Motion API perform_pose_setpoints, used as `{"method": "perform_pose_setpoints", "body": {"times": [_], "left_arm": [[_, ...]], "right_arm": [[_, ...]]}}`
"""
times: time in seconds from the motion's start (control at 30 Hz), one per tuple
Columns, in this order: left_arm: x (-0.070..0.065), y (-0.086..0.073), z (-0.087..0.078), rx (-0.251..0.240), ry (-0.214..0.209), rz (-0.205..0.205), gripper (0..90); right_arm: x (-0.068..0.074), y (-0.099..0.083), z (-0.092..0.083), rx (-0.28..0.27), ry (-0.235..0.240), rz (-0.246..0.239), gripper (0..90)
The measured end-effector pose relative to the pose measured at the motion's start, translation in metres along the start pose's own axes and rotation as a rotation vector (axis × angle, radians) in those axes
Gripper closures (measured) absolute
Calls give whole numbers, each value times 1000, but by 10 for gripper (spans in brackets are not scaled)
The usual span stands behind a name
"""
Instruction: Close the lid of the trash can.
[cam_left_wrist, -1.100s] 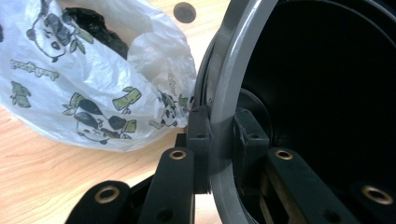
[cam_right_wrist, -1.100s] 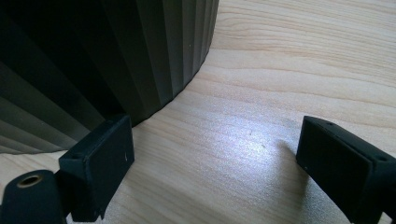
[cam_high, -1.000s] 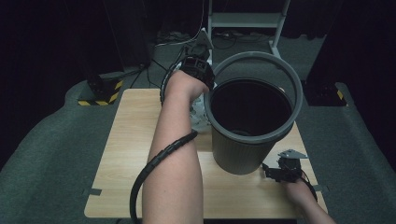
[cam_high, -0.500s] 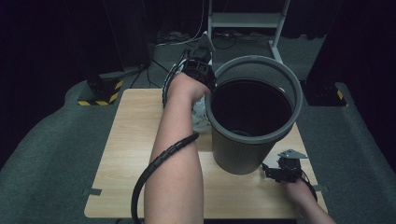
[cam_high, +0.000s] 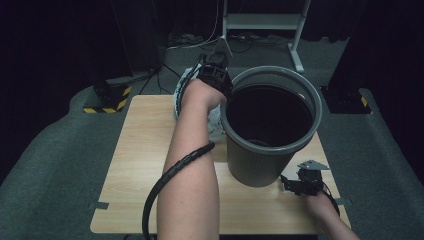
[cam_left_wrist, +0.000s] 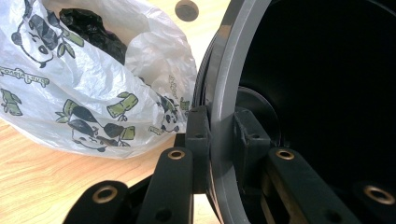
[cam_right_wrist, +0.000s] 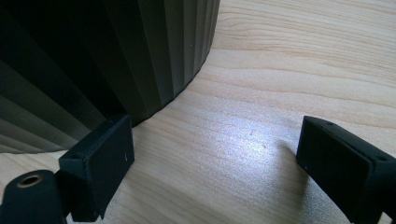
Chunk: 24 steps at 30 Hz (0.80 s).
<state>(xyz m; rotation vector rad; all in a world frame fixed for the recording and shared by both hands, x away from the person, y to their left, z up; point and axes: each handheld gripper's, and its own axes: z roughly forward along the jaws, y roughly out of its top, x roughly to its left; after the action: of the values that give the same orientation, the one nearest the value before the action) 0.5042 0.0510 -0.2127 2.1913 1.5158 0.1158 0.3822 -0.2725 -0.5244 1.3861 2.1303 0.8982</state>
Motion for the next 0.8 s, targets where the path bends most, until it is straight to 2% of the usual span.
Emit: {"method": "perform_pose_setpoints", "body": {"times": [0.8], "left_arm": [[2, -2, 8, 3, 13, 24, 753]], "right_arm": [[0, 0, 0, 0, 1, 2, 109]]}}
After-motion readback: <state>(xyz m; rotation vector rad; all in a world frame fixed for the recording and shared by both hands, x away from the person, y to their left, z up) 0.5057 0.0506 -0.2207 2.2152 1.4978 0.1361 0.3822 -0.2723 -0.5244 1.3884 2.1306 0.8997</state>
